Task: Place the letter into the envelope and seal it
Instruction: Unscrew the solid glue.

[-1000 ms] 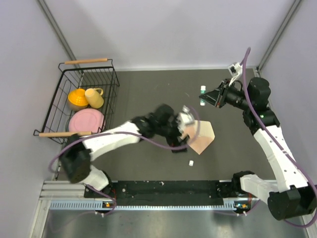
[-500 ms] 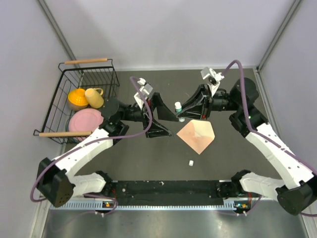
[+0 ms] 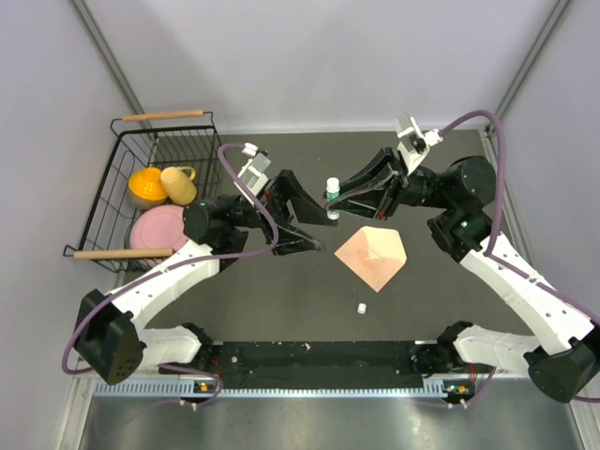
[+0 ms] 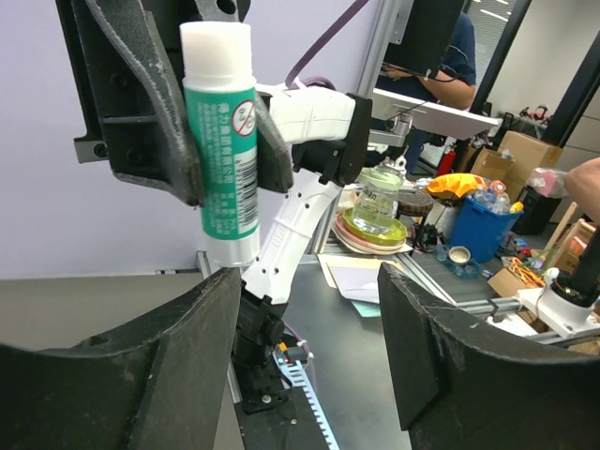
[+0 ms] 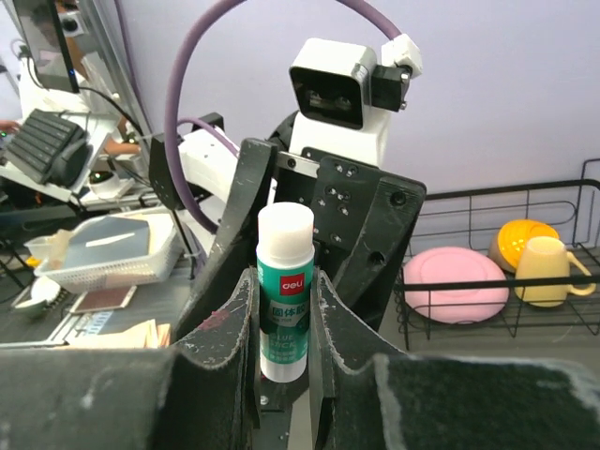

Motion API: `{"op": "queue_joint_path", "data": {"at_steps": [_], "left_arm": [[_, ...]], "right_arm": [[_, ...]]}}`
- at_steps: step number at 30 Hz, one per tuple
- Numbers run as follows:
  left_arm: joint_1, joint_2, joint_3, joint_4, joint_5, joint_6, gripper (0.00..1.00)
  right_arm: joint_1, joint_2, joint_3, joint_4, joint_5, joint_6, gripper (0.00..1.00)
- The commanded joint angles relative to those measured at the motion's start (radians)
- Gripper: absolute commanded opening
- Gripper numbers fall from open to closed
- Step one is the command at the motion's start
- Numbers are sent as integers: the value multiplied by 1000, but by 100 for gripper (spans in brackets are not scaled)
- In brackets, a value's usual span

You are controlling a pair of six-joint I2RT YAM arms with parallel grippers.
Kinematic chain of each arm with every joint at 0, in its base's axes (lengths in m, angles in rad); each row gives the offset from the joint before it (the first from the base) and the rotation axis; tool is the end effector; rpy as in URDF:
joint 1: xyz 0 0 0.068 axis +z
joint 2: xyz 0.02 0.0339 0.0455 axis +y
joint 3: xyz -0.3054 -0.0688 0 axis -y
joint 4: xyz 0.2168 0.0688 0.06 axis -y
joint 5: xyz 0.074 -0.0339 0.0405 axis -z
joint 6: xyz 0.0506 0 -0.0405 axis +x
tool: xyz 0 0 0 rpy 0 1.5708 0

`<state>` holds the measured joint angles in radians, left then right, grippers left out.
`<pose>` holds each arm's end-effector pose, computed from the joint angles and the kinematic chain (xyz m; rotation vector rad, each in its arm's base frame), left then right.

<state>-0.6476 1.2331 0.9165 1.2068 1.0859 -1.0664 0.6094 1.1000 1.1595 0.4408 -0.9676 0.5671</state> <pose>0.1364 -0.1593 0.4670 1.0558 0.9641 -1.8306 0.1274 0.1397 0.5077 -0.9897 1.0704 1.4980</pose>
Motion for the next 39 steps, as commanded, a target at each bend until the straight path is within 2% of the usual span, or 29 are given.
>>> {"op": "queue_joint_path", "data": {"at_steps": [1,5,12,17,19,22,23,25,27,28,30,33,34,35,37,38,39], "left_arm": [[-4,3,27,45,-61,42,65],[-3,15,19,7,-99,57,64],[-18,19,39,88,-96,13,64],[-38,22,58,100,-96,-1,57],[-41,23,59,99,-95,-1,51],[-43,20,51,99,-98,-9,35],[-43,17,42,96,-101,-9,25],[-43,8,33,77,-104,-9,15],[-41,-6,22,47,-115,-1,0],[-38,-12,16,22,-116,0,0],[-21,-38,-1,-35,-122,9,0],[11,-105,-28,-220,-171,100,0],[16,-127,-27,-310,-197,220,0],[14,-148,-16,-514,-228,299,0],[9,-191,34,-723,-342,507,0],[6,-193,53,-854,-371,557,0],[6,-187,71,-910,-429,598,0]], "right_arm": [[35,12,3,151,38,129,0],[46,11,6,154,43,140,0],[55,4,-34,159,40,139,0],[64,12,-40,154,33,117,0],[66,14,-38,151,38,113,0],[66,11,-35,144,49,102,0],[64,8,-35,138,52,96,0],[64,1,-34,104,70,67,0],[66,-17,-34,34,108,31,0],[64,-28,-37,7,130,-20,0],[64,-66,-35,-128,235,-90,0],[66,-109,-38,-244,393,-199,0],[64,-118,-52,-298,436,-231,0],[66,-123,-63,-319,508,-254,0],[64,-137,-95,-343,567,-274,0],[64,-135,-101,-347,578,-276,0],[64,-134,-103,-350,560,-274,0]]}}
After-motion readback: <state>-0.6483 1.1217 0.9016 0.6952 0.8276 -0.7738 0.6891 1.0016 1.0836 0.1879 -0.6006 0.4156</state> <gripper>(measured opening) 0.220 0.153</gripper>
